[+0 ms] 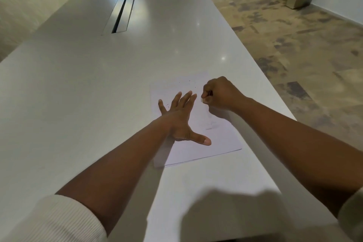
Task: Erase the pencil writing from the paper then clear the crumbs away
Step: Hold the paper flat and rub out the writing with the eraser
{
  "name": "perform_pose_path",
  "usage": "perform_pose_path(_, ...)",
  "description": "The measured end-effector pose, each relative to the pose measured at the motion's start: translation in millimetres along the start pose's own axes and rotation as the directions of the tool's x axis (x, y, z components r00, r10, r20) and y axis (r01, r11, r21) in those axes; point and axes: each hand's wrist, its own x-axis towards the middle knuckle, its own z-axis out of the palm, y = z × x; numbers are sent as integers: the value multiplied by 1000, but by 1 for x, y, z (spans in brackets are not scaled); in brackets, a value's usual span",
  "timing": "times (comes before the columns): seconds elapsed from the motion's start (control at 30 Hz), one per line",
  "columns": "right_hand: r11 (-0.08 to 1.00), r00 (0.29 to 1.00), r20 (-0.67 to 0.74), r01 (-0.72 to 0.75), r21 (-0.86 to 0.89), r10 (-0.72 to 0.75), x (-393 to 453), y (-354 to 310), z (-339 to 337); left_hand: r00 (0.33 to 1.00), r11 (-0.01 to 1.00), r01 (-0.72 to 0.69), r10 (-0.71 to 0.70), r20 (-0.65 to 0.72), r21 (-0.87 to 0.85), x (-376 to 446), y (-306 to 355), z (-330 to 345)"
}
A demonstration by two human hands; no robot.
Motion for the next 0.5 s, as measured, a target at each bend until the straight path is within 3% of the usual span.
perform_pose_path(0.13, 999, 932, 362, -21, -29, 30, -2, 1, -23, 1000, 1000, 8, -8, 9, 0, -1, 2, -1)
perform_pose_path(0.2, 995, 890, 452, -15, -96, 57, 0, 0, -31, 1000, 1000, 7, -7, 9, 0, -2, 2, -1)
perform_pose_path(0.27, 995, 905, 422, -11, -103, 54, 2, -2, -29, 1000, 1000, 6, -6, 6, 4, -1, 1, -1)
perform_pose_path(0.4, 1000, 979, 204, -15, 6, 14, 0, -3, -19, 1000, 1000, 1, -1, 3, 7, 0, 1, 0)
perform_pose_path(0.5, 998, 984, 178, -25, 56, 14, -4, 1, -15, 1000, 1000, -10, 10, 2, 15, 1, 0, 1)
